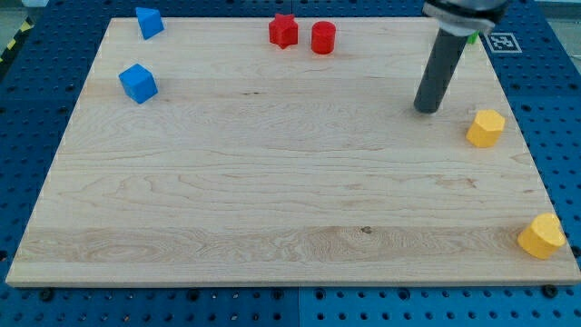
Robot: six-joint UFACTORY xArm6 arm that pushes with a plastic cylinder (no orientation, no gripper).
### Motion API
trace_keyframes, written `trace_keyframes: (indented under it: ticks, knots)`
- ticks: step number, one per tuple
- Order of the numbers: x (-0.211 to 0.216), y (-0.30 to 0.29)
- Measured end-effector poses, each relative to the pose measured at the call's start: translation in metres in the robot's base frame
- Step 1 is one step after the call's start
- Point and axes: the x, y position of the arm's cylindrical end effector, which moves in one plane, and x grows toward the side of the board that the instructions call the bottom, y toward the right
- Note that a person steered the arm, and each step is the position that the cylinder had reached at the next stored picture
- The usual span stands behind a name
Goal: Move the yellow hexagon towards the bottom center
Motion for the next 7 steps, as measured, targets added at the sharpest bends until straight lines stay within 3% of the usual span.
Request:
trace_keyframes:
  ticks: [1, 2, 4, 5, 6, 7]
  knots:
    - [-0.003, 0.067]
    - [0.011, 0.075]
    - [0.036, 0.028]
    - [0.015, 0.051]
    - [0.024, 0.090]
    - [0.044, 0.089]
